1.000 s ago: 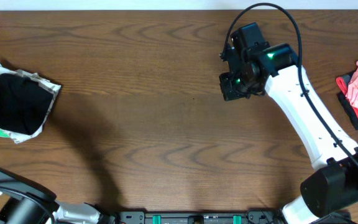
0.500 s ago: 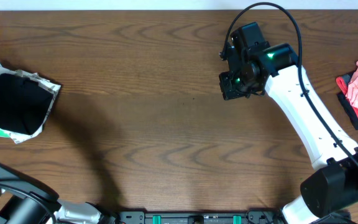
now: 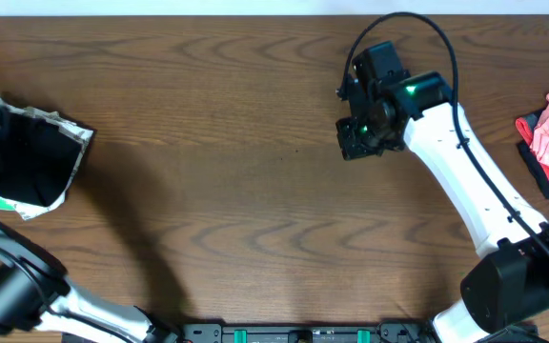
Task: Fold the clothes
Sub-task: 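Release the black bundle with the left gripper and lift away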
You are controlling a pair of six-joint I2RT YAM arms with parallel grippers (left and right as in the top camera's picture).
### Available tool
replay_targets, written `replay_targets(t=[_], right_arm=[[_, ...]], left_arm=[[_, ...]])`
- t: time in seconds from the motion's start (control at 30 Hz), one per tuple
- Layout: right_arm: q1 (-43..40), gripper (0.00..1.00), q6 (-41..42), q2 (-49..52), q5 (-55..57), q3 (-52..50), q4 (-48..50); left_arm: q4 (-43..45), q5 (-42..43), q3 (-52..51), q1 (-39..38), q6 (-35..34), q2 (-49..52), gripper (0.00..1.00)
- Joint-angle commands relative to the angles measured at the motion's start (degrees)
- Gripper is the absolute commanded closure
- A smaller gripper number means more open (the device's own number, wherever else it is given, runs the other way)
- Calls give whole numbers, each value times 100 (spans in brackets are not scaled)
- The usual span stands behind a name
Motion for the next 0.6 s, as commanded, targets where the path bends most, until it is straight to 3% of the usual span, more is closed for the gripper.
replay_targets(t=[0.0,0.1,0.27,0.43,0.53,0.57], right_arm=[[-44,99,-79,-11,11,-92,-9],[-44,99,-74,-11,11,-92,-9],[-42,99,-35,-11,7,-92,0],[-44,98,-35,-11,9,-92,-4],[-33,98,-35,-11,9,-92,2],[-33,97,-37,-11,11,-92,17]], left_arm=[[-267,-313,122,280,92,597,94],[-815,-686,122,466,96,911,93],[-984,-710,101,662,96,1128,83],[-448,105,103,649,4,1121,68],[94,621,107,588,-385,1113,41],[321,778,107,555,-560,1097,27]])
